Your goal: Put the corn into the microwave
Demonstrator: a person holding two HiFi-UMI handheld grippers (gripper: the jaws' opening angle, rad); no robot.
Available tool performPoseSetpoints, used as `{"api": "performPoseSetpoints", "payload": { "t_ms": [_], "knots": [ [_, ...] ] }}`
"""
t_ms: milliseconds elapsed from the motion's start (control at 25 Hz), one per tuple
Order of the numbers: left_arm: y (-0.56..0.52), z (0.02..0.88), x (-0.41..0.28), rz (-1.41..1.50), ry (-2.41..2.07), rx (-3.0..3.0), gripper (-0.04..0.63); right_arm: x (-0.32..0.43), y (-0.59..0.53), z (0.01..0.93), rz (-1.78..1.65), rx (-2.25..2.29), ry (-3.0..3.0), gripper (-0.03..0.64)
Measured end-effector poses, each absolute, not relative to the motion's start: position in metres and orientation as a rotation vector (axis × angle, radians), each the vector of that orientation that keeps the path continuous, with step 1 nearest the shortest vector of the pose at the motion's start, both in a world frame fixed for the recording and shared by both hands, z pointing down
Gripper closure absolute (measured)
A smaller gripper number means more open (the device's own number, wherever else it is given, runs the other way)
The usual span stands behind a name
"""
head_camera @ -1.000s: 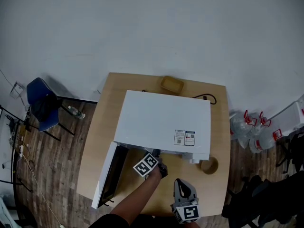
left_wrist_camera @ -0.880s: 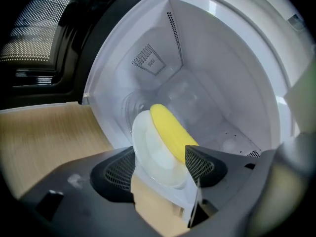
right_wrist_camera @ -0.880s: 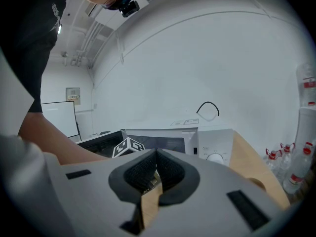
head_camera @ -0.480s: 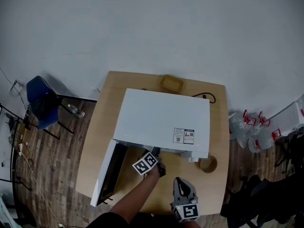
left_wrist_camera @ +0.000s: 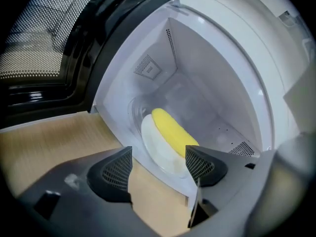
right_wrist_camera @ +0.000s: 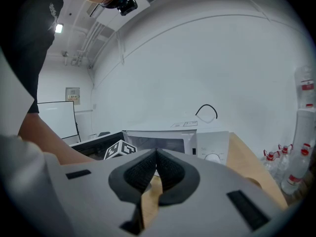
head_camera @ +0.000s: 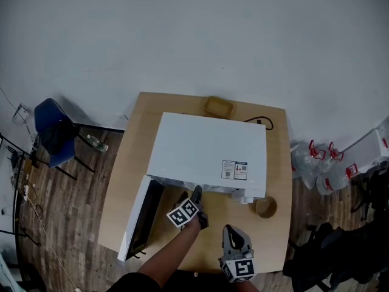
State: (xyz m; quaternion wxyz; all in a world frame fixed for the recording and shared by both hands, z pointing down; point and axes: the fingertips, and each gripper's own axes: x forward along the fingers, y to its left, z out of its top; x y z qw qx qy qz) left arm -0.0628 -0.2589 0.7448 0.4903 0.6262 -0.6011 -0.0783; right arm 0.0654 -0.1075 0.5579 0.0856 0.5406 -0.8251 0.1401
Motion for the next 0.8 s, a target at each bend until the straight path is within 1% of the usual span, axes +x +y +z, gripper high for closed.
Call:
{"api": "performPoseSetpoints", "payload": {
  "t_ms": [280, 560, 800],
  "knots": [
    [-0.221, 0.719, -0.065, -0.162, -1.419, 1.603, 0.284, 0.067, -0.094, 0.545, 0.379, 1.648, -2.464, 0.560],
    [-0.162, 0.673, -0.064, -0.111, -1.349, 1.724, 0.284, 0.078, -0.071, 0.533, 0.332, 1.707, -2.428, 0.560],
    [-0.096, 0.624, -0.073, -0.163, -1.226, 1.761, 0.284, 0.081, -0.031, 0.522, 0.300, 1.739, -2.394, 0.560]
  ]
}}
